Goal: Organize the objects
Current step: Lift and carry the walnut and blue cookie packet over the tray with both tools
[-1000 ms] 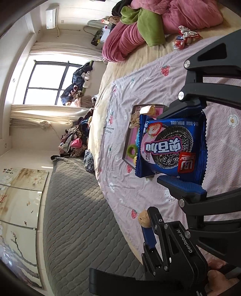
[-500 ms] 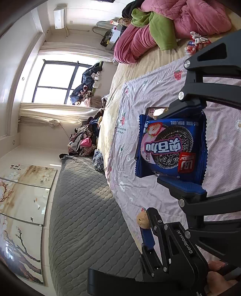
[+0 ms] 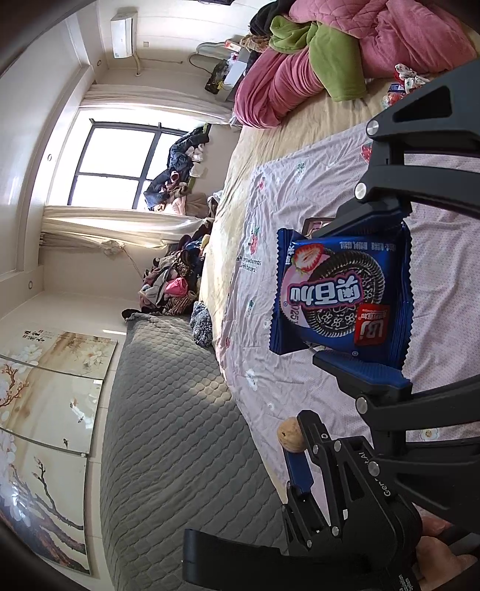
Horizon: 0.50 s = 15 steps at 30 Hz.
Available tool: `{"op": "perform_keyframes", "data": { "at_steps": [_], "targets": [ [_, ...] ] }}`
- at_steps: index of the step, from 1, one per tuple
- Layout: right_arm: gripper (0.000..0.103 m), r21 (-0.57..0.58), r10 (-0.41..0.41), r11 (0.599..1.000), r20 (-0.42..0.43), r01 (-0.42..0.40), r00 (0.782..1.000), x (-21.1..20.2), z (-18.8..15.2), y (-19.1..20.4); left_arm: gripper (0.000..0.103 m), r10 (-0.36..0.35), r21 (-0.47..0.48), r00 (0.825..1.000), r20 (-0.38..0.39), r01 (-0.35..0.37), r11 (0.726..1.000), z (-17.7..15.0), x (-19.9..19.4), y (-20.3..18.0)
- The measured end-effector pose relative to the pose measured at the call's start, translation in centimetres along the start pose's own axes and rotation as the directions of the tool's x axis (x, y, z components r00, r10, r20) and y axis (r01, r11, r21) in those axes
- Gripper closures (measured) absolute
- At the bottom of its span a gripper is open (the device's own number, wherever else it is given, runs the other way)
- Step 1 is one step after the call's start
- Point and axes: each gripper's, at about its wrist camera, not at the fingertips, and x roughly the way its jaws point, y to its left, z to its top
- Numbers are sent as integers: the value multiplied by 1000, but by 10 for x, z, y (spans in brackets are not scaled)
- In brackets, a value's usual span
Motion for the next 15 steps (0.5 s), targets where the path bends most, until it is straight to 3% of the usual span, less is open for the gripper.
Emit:
{"op": "perform_keyframes", "data": {
  "at_steps": [15],
  "targets": [
    [45,9,-10,1000,-56,11,998,73,10,-28,69,16,11,998,-63,-15,1000,23,87,1]
  ]
}}
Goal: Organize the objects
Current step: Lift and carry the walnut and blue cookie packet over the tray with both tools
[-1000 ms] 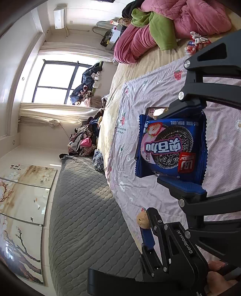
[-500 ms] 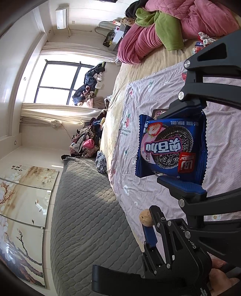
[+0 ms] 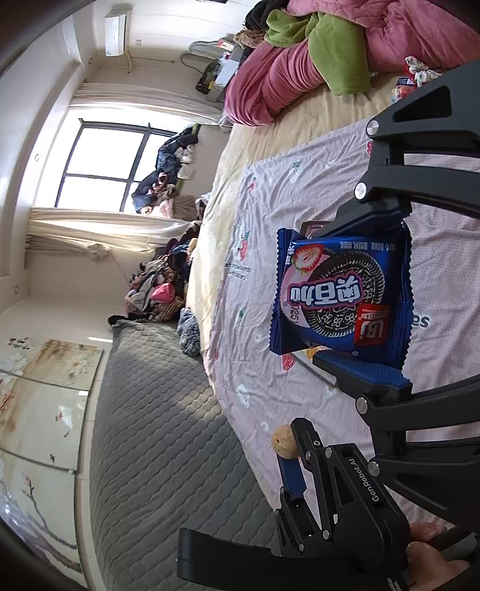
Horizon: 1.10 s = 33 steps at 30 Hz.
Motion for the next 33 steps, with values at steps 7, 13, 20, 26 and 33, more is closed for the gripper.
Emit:
{"op": "perform_keyframes", "data": {
  "at_steps": [7,13,20,26,33],
  "targets": [
    [45,12,18,1000,-24,-17,1000,46,9,-11,69,9,6,999,-39,-8,1000,15,57,6],
    [45,18,31,999,-50,-30,998,95,8,-14,69,13,12,998,-62,-12,1000,20,104,5],
    [45,33,59,998,-112,-55,992,153,-11,-15,69,-16,5,996,-93,17,1000,10,159,2],
    [45,30,51,998,-161,-46,986,191,-32,-14,69,11,30,994,-107,-8,1000,-8,203,-2],
    [45,36,32,999,-198,-25,980,219,-52,-17,69,9,34,992,-127,-5,999,-25,228,-1]
  ]
}}
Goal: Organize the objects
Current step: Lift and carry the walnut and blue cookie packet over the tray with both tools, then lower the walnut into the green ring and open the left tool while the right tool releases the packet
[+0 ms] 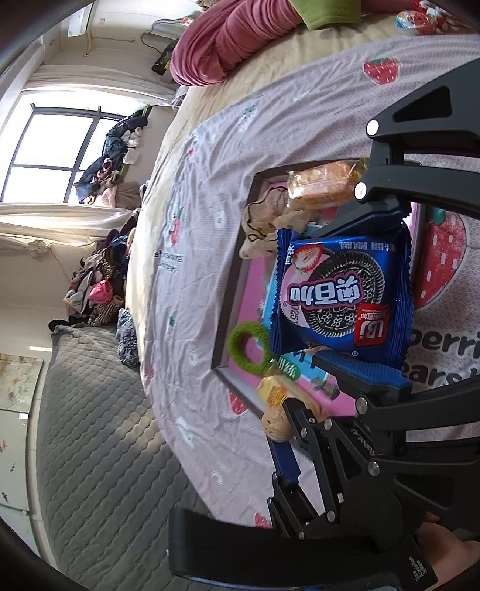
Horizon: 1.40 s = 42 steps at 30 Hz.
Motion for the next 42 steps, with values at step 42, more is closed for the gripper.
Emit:
{"op": "perform_keyframes", "data": {
  "at_steps": [42],
  "targets": [
    [45,-123,-107,989,-179,86,978,142,35,-27,69,-17,0,995,-97,17,1000,58,105,-4]
  ]
}}
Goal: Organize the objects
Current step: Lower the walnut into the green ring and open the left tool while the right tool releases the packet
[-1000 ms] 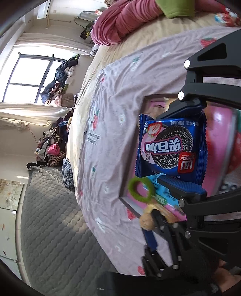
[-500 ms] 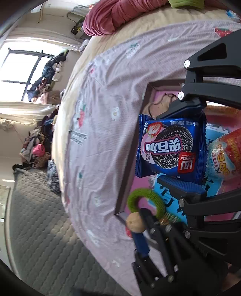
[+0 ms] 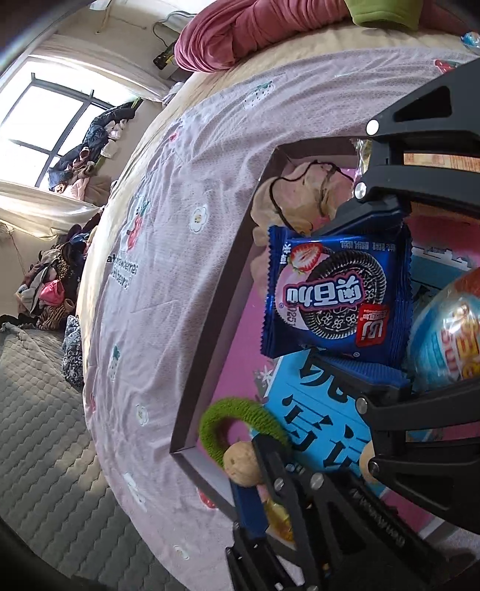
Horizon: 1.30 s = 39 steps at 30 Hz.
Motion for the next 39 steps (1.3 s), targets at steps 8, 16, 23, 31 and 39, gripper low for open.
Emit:
{"op": "perform_keyframes", "data": {
  "at_steps": [8,16,23,31,39],
  "targets": [
    [45,5,-3,1000,19,3,1000,-4,-1,-2,69,0,-6,1000,8,0,1000,0,-2,1],
    [35,5,-36,999,47,36,998,-11,-2,-1,53,12,-12,1000,9,-12,1000,0,-4,1],
    [33,18,-26,1000,85,24,996,-24,-2,-5,39,3,-26,1000,9,-2,1000,0,-9,6],
    [27,60,-16,998,143,8,990,-47,-2,-19,26,-19,-43,999,42,21,999,3,-26,10],
    [18,110,15,993,160,-33,987,-56,-2,-29,17,-8,-54,999,37,10,998,2,-28,13]
  ]
}}
